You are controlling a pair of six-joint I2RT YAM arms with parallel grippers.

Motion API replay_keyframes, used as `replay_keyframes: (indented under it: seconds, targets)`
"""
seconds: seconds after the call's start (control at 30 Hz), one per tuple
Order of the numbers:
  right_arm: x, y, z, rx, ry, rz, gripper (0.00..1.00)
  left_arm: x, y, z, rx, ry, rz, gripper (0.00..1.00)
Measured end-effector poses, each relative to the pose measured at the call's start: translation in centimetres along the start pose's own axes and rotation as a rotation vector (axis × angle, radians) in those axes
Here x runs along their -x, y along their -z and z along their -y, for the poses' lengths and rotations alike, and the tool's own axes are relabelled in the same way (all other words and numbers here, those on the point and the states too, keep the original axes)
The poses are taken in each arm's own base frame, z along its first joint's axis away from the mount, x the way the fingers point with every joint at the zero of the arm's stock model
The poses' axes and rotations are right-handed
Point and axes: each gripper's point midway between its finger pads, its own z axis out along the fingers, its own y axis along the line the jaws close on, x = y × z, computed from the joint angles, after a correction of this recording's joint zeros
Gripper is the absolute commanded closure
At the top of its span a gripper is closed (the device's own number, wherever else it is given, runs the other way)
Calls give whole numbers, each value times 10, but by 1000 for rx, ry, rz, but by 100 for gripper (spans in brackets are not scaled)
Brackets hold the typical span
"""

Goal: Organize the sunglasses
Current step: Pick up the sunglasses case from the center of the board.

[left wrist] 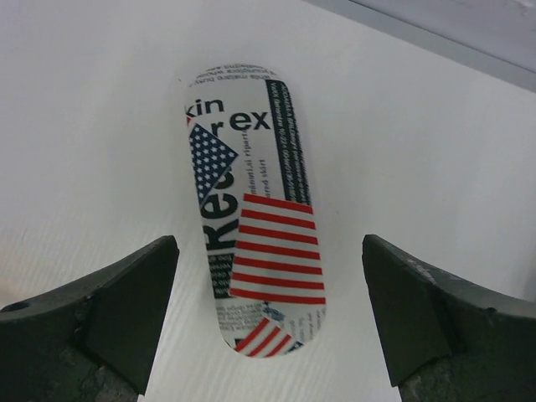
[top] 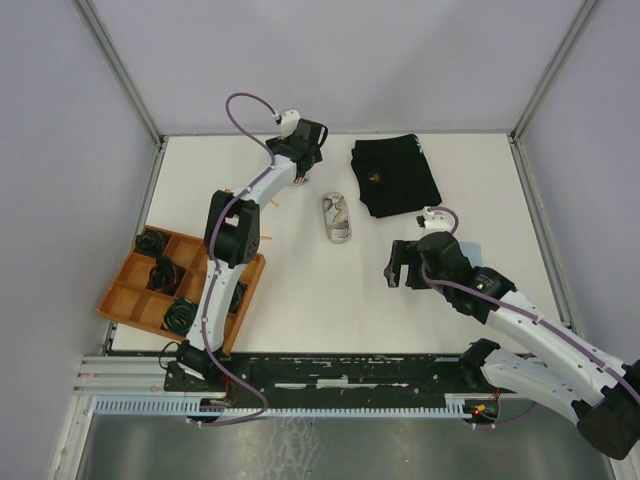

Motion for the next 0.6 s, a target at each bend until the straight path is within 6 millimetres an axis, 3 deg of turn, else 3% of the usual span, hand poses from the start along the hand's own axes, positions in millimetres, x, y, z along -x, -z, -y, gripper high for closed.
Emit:
replay_keyframes:
  seconds: [0.23,0.6]
  targets:
    - [-2,-1,-2,11,1,-11,6,-12,-35,-24,29,13,-48,1]
    - [-7,-4,0,1,8,-27,6,-22,-48,-4,-29,18,-70,0]
